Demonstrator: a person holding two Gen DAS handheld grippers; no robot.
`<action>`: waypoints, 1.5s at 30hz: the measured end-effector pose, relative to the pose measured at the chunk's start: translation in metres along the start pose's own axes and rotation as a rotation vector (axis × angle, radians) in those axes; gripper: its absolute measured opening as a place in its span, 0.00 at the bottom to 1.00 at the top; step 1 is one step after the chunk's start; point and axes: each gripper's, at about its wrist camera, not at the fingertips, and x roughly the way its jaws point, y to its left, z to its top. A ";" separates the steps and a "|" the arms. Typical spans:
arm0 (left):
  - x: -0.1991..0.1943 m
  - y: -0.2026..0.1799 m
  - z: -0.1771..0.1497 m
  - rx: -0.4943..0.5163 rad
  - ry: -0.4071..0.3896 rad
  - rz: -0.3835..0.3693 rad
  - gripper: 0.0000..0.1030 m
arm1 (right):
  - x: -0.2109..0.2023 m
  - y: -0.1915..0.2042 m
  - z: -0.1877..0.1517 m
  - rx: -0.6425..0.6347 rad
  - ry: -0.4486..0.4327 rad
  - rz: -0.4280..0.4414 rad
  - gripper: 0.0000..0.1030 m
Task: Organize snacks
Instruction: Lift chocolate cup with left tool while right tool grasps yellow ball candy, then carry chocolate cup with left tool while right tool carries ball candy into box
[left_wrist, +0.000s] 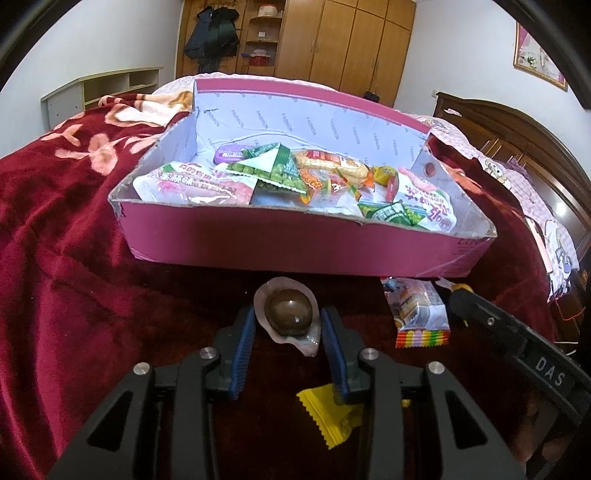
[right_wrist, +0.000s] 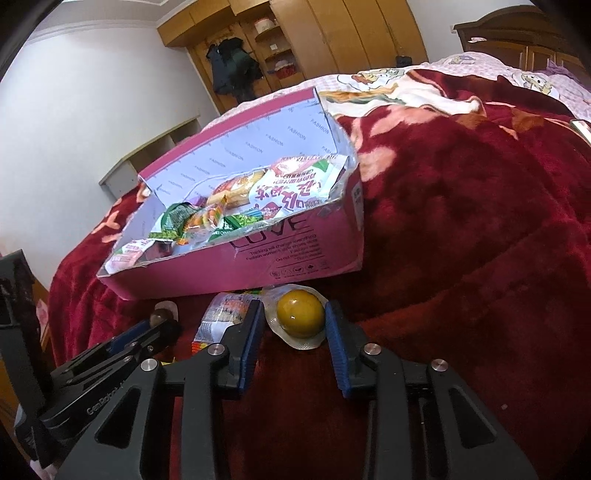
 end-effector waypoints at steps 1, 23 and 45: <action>-0.002 0.000 0.000 -0.001 -0.002 -0.001 0.37 | -0.003 0.000 -0.001 0.000 -0.002 0.001 0.34; -0.045 -0.002 0.006 0.017 -0.068 0.021 0.36 | -0.046 0.016 -0.004 -0.026 -0.080 0.038 0.34; -0.056 -0.004 0.044 0.030 -0.133 0.018 0.36 | -0.051 0.033 0.024 -0.080 -0.108 0.058 0.34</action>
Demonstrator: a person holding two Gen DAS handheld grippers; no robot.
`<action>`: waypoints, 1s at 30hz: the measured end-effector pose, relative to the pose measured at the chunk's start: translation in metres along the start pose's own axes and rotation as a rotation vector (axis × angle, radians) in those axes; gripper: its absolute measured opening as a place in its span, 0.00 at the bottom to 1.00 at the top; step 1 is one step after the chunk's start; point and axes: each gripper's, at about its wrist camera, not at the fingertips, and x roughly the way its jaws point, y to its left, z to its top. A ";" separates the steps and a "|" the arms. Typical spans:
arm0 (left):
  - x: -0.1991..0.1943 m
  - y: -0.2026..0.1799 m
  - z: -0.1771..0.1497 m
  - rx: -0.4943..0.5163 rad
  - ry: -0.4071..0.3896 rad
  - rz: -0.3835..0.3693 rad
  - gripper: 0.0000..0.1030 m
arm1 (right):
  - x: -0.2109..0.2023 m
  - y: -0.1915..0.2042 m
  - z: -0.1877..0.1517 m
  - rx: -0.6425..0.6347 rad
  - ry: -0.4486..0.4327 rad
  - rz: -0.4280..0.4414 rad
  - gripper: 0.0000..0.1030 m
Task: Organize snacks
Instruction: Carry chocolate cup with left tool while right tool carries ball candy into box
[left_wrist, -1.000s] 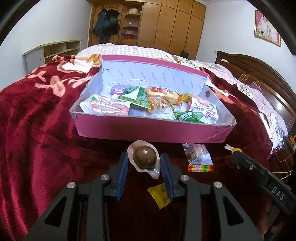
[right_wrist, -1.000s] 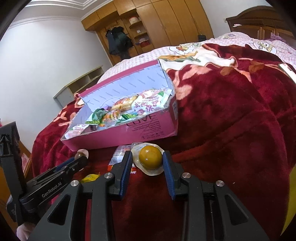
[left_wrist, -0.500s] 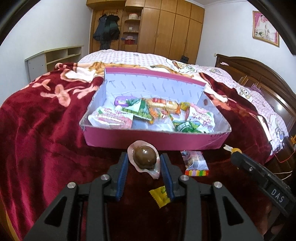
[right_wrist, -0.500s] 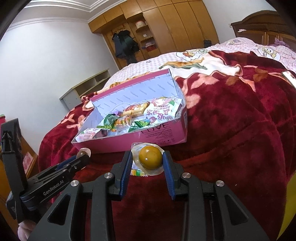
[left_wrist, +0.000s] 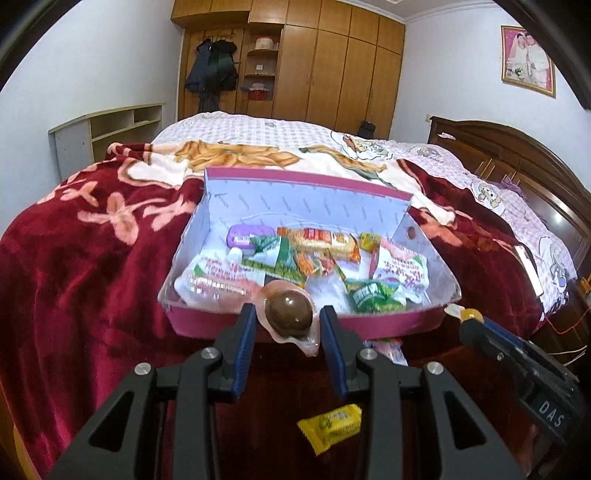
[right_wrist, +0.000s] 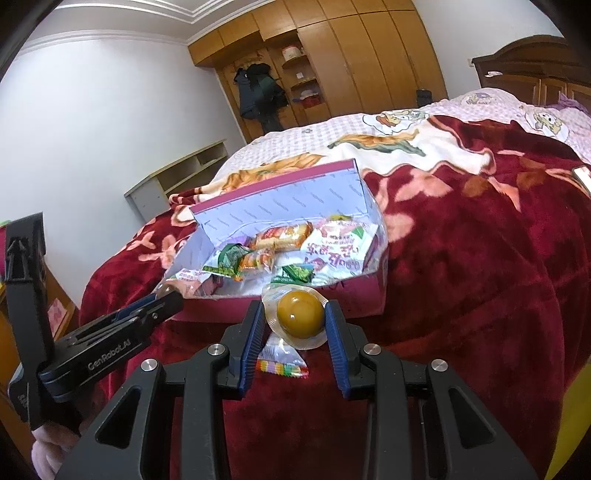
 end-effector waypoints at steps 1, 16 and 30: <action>0.002 0.000 0.003 0.001 -0.001 -0.003 0.36 | 0.001 0.001 0.002 -0.004 0.000 -0.001 0.34; 0.039 -0.003 0.020 0.001 0.003 0.012 0.36 | 0.018 0.004 0.031 -0.024 -0.024 -0.017 0.34; 0.067 0.000 0.015 -0.007 0.037 0.015 0.36 | 0.048 -0.005 0.062 -0.053 -0.014 -0.063 0.34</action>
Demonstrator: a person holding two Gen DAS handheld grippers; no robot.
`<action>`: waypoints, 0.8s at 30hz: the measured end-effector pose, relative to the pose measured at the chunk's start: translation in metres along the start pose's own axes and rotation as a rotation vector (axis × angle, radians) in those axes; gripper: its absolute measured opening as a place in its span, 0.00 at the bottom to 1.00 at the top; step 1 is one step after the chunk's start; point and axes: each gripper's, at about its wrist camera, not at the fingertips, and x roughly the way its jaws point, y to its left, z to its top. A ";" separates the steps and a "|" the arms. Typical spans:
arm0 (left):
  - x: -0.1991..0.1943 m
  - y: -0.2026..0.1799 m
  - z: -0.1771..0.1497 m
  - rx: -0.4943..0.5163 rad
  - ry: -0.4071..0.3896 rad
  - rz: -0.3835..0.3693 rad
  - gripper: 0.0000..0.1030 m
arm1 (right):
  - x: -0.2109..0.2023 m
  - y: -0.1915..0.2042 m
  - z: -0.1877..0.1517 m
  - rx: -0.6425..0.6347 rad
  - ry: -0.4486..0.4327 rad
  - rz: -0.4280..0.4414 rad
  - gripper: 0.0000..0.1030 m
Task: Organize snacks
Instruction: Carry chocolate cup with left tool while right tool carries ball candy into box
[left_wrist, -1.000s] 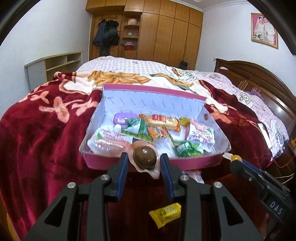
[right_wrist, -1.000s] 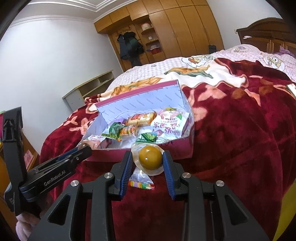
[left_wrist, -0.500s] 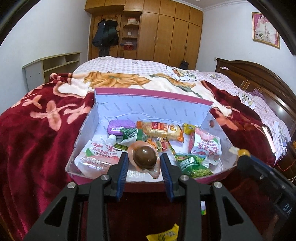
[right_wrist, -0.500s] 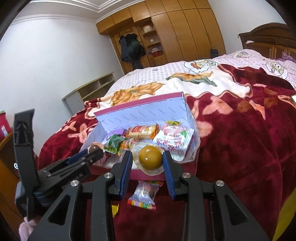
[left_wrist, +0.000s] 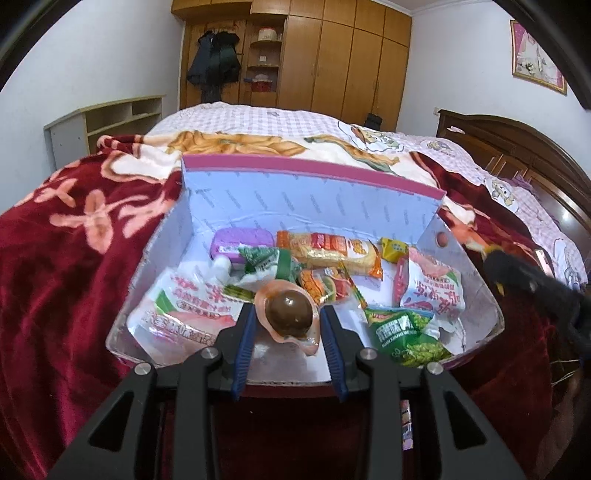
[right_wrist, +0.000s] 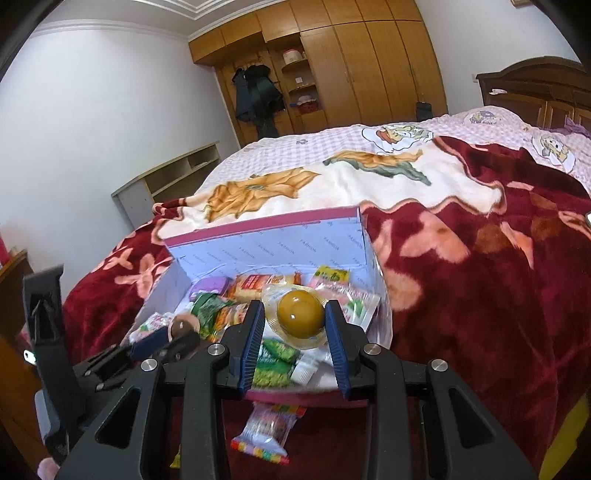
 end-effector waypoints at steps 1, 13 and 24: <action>0.001 0.000 -0.001 0.004 -0.001 0.005 0.36 | 0.003 -0.001 0.002 -0.001 0.004 -0.003 0.34; 0.001 -0.004 -0.005 0.026 -0.014 0.015 0.36 | 0.049 -0.005 0.014 -0.028 0.054 -0.029 0.34; 0.000 -0.003 -0.005 0.024 -0.013 0.007 0.37 | 0.080 -0.007 0.014 -0.040 0.088 -0.053 0.34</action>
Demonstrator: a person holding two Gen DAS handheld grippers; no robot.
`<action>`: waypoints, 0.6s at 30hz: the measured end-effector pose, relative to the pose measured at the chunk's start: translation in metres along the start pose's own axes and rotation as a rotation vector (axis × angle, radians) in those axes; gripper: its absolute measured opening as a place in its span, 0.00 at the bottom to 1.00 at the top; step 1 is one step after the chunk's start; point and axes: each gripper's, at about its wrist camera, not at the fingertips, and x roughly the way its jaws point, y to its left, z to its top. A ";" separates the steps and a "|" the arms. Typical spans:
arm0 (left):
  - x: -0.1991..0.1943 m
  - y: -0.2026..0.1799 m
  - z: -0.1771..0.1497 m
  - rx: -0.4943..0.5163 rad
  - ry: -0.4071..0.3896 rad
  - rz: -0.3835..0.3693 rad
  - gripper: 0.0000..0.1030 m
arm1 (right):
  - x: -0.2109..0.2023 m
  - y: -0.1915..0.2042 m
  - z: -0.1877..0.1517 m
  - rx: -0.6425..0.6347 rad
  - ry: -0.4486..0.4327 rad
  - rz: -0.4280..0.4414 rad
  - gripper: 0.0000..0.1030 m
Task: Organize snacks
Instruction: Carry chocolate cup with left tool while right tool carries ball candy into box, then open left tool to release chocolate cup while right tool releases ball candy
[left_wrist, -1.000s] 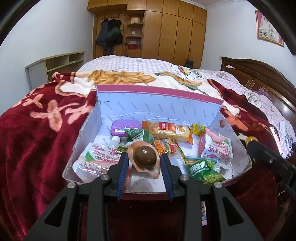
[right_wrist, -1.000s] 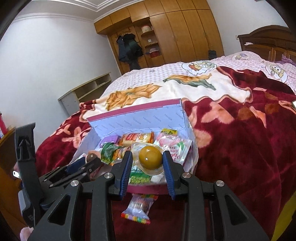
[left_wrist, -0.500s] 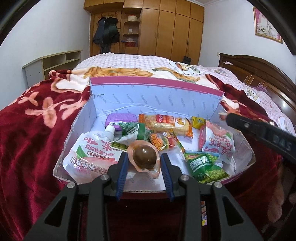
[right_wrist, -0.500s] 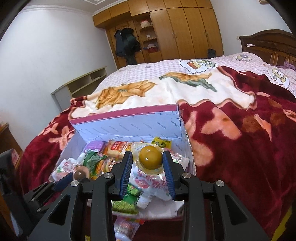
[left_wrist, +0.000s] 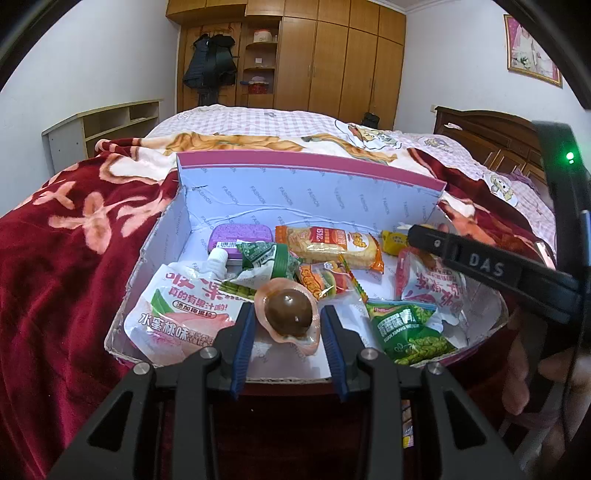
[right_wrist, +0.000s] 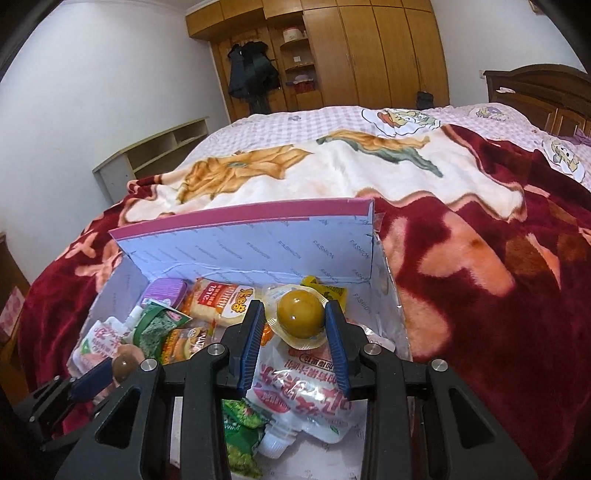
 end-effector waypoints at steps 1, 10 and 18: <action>0.000 0.000 0.000 0.000 0.000 0.000 0.37 | 0.001 0.000 0.000 -0.001 -0.002 -0.001 0.34; 0.000 -0.001 0.000 0.003 -0.003 0.005 0.37 | 0.004 -0.004 0.000 0.007 -0.006 0.005 0.34; 0.000 -0.001 0.000 0.021 0.005 0.003 0.37 | 0.001 -0.010 0.000 0.040 -0.024 0.023 0.37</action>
